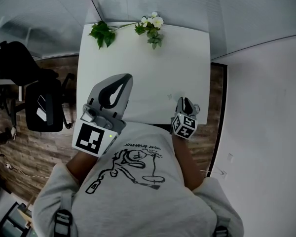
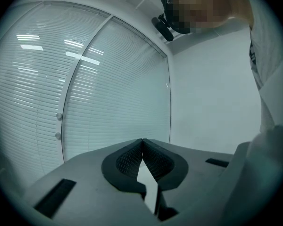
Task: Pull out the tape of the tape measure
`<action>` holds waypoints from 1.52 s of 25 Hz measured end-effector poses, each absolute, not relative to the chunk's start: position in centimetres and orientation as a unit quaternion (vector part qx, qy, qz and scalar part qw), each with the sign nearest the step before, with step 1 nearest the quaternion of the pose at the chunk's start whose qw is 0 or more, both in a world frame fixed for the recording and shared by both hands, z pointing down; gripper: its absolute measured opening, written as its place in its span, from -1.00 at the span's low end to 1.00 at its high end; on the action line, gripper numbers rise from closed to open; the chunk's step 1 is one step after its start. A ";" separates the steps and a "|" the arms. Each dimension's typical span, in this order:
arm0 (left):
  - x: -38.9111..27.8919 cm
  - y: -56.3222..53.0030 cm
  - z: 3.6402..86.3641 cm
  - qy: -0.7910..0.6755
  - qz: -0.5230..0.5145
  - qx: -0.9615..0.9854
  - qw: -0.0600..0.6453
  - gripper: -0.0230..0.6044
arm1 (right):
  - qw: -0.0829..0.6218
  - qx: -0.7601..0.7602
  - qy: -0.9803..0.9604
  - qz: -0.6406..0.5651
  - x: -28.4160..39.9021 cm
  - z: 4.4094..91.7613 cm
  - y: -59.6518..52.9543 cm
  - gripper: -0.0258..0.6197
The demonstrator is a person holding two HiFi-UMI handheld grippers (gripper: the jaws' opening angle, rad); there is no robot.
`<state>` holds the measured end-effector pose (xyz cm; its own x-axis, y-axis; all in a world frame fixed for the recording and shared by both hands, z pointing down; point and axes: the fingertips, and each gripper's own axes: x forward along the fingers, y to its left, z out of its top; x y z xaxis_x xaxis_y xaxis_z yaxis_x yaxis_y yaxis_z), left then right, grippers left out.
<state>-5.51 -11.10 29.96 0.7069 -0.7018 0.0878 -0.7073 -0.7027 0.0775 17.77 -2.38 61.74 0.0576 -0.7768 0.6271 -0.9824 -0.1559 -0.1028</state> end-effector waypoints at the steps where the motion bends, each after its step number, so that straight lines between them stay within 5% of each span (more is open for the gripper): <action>1: -5.5 -11.1 30.1 -0.382 0.030 0.922 0.055 -0.86 | 0.177 0.709 -0.617 0.293 17.9 62.3 -2.2 -0.63; 15: -5.6 -10.6 30.3 -0.386 0.029 0.920 0.055 -0.86 | 0.186 0.714 -0.557 0.380 18.1 69.8 -1.1 -0.42; 26: -5.4 -10.2 30.5 -0.386 0.033 0.920 0.057 -0.86 | 0.192 0.722 -0.525 0.409 17.9 72.2 -1.2 -0.02; 38: -5.7 -10.4 30.8 -0.393 0.038 0.917 0.059 -0.86 | 0.205 0.726 -0.519 0.402 18.5 73.2 -2.4 0.00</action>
<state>-5.73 -10.44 30.75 0.6877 -0.7168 0.1151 -0.7256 -0.6837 0.0776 18.48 -2.37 73.15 0.1391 -0.5886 0.7964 -0.9184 -0.3775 -0.1186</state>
